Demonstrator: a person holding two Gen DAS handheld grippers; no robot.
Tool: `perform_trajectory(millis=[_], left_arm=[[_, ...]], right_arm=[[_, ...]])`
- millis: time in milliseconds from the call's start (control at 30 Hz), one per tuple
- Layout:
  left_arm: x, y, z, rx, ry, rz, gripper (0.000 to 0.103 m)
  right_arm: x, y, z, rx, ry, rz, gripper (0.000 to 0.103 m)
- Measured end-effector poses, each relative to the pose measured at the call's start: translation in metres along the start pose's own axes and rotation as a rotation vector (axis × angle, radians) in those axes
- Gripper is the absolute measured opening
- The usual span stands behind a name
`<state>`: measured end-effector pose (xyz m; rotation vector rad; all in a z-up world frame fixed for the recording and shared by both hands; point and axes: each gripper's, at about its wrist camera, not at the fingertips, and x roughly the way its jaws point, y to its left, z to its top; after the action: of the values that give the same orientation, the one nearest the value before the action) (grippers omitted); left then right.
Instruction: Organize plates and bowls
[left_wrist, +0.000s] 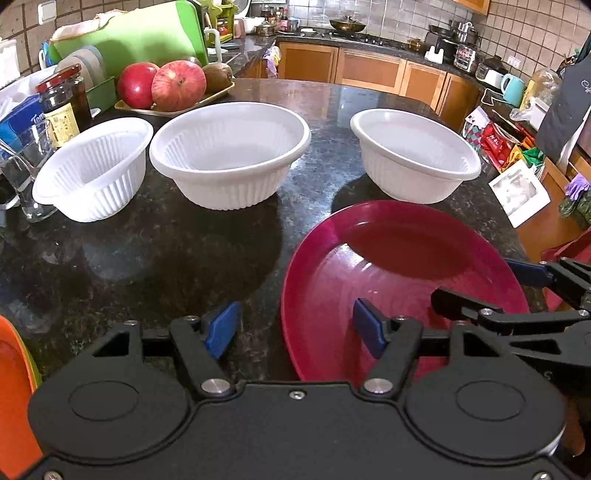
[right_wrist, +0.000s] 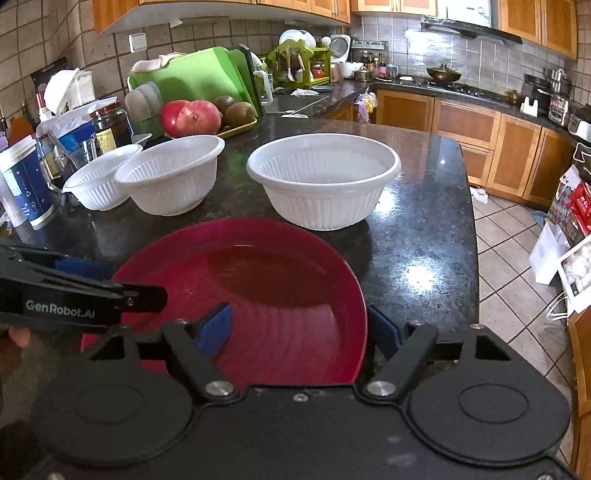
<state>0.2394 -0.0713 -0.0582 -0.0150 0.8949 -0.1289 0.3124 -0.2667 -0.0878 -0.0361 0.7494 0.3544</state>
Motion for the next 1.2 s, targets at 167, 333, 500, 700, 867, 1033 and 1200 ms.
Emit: perform_trajectory(millis=[167, 333, 500, 700, 867, 1033, 1200], left_arm=[[-0.001, -0.006, 0.0, 0.021, -0.004, -0.033, 0.058], [-0.004, -0.011, -0.002, 0.032, -0.012, -0.029, 0.054], [-0.008, -0.006, -0.004, 0.014, -0.002, -0.014, 0.04], [-0.017, -0.001, -0.012, 0.007, 0.007, -0.006, 0.032], [-0.038, 0.006, -0.02, 0.019, -0.028, 0.002, 0.032], [-0.055, 0.019, -0.025, 0.025, -0.053, 0.02, 0.032], [-0.074, 0.042, -0.03, 0.02, -0.082, 0.01, 0.032]], right_arm=[[-0.003, -0.001, 0.0, 0.026, -0.012, -0.014, 0.062], [-0.007, -0.007, -0.003, 0.079, -0.031, -0.068, 0.031], [-0.013, -0.01, -0.007, 0.126, -0.034, -0.087, 0.019], [-0.021, 0.001, -0.015, 0.139, -0.034, -0.086, 0.018], [-0.03, 0.014, -0.018, 0.142, -0.043, -0.08, 0.018], [-0.04, 0.035, -0.019, 0.132, -0.062, -0.073, 0.018], [-0.052, 0.065, -0.016, 0.113, -0.09, -0.073, 0.018]])
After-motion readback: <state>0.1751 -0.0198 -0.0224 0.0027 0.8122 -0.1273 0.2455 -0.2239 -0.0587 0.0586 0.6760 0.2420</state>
